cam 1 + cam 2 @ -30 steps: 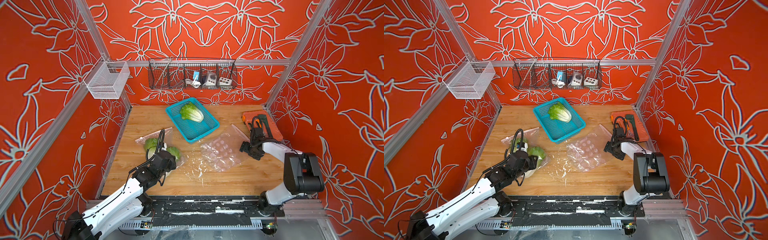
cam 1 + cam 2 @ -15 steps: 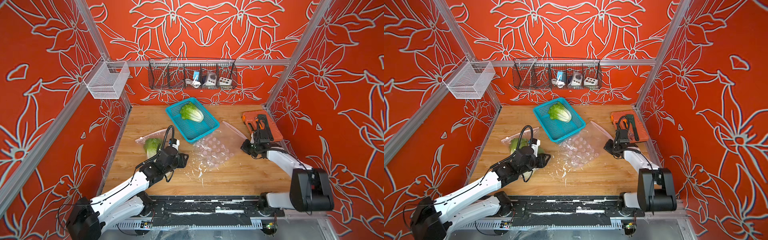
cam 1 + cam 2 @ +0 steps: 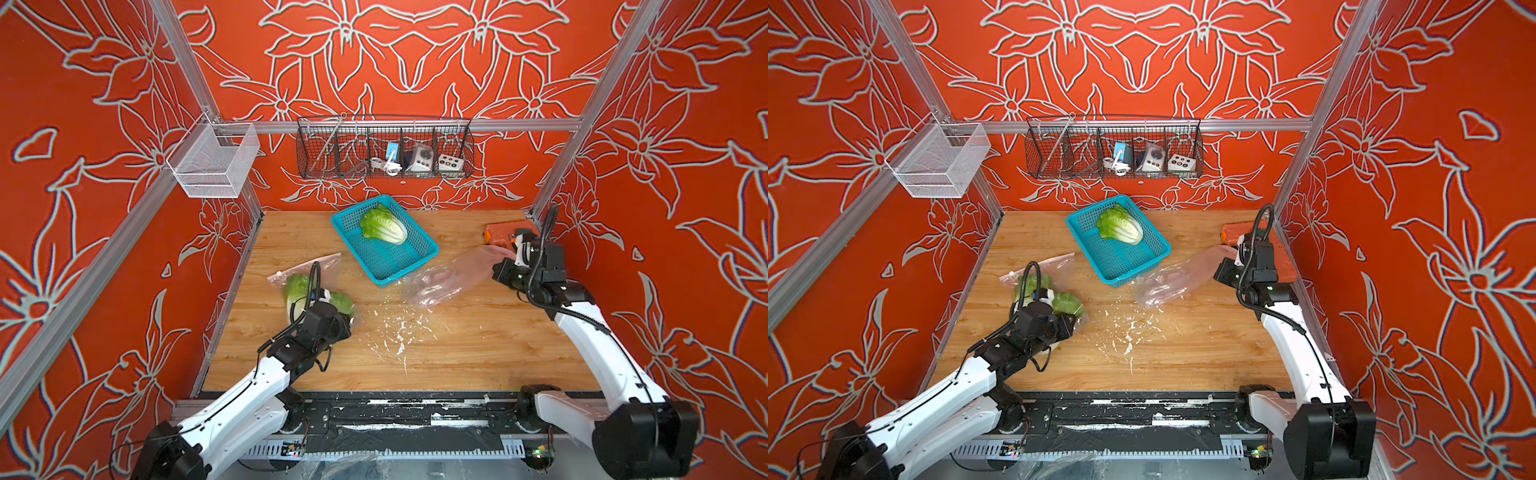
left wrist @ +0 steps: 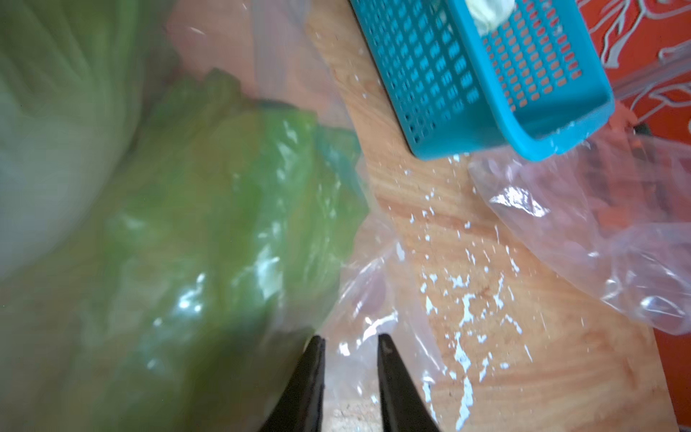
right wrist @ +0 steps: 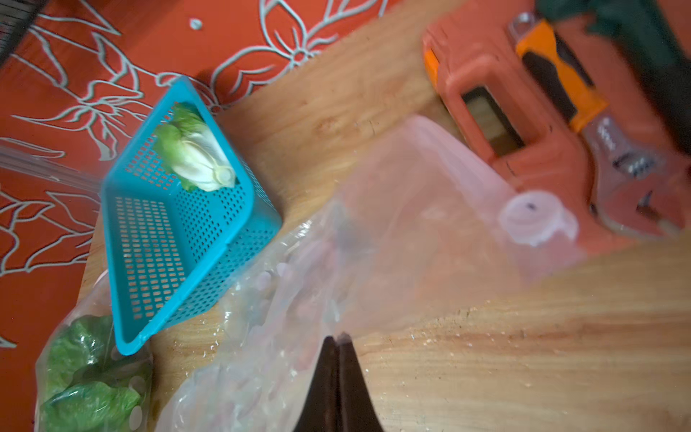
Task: Put the chinese cabbages into a zipper bag and zip it
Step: Pick up the zipper food storage bag at the center of the board, then open the zipper of the food storage bag at the center of the board.
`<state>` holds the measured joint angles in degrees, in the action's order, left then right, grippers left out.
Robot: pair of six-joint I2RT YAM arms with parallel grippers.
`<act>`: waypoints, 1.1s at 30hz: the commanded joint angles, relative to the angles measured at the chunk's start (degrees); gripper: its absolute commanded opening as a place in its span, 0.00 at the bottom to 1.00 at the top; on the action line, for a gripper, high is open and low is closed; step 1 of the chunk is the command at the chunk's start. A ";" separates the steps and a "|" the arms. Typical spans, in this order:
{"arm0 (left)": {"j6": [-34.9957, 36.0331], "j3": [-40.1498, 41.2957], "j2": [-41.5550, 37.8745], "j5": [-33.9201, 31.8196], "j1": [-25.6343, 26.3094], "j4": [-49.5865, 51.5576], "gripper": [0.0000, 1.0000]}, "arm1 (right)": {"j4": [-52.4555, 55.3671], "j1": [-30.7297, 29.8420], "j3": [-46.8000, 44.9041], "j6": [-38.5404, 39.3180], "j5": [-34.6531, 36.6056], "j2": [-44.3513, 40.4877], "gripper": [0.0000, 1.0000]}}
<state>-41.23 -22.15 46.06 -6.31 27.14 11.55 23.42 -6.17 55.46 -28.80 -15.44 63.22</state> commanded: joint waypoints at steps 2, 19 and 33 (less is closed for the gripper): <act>3.58 -4.90 3.27 3.48 -0.50 2.20 0.28 | 2.78 -7.72 10.06 9.91 1.12 0.57 0.00; 14.83 -28.52 4.58 16.30 -0.95 6.64 0.51 | 12.12 -37.60 30.93 33.42 -7.06 21.60 0.00; -3.92 -15.93 0.75 47.24 -22.82 -8.48 0.57 | -19.10 -44.26 4.00 30.89 -10.75 15.18 0.00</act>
<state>-39.09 -39.90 47.57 30.11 6.83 10.44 13.19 -49.69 61.08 2.85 -24.38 80.29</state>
